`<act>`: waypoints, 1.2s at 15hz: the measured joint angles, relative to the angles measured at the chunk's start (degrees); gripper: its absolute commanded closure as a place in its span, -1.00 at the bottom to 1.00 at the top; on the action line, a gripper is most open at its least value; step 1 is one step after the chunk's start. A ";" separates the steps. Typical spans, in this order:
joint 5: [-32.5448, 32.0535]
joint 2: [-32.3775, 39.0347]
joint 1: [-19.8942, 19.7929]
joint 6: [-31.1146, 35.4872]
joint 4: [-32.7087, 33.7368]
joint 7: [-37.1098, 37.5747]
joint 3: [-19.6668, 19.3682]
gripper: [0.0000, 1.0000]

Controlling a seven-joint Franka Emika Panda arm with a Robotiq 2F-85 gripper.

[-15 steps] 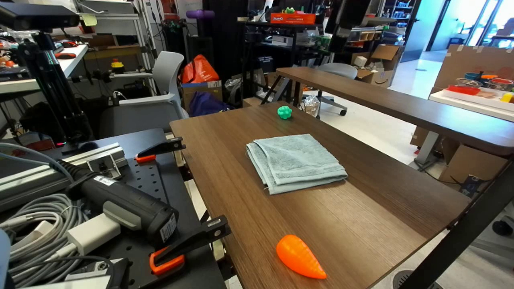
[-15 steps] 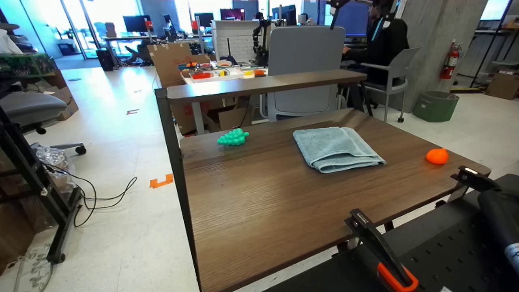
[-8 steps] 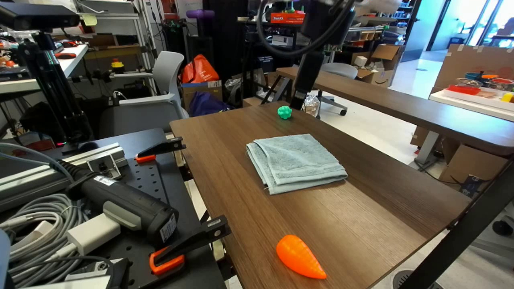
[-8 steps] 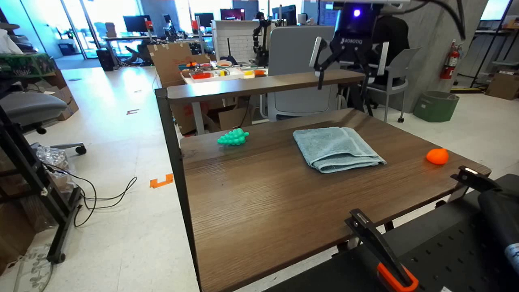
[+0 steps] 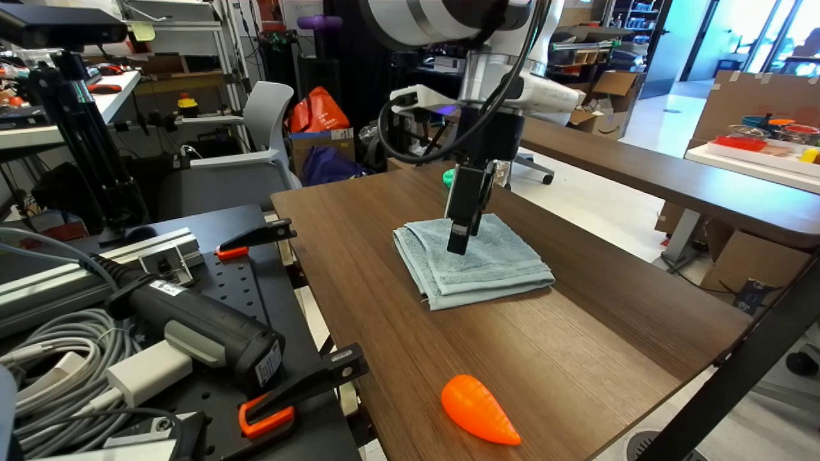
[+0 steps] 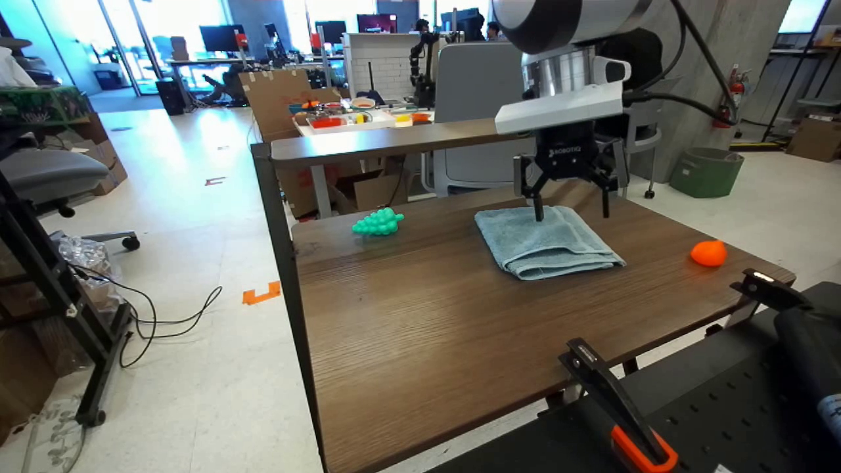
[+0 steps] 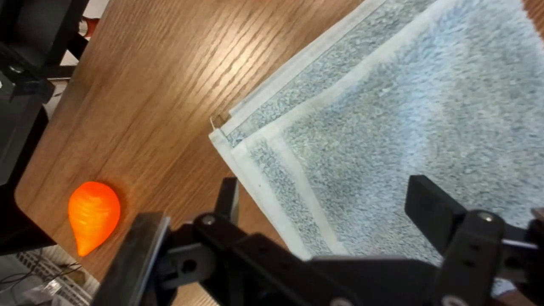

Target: Use the towel to wipe the tabletop

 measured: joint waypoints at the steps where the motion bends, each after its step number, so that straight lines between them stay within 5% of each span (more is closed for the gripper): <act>1: -1.84 0.55 0.75 0.00 -0.03 1.93 -0.41 -1.00; 10: -3.85 1.70 1.38 0.49 -0.03 4.62 -0.12 -1.00; 18: 1.81 2.10 -1.50 11.25 -1.63 4.50 2.13 -1.00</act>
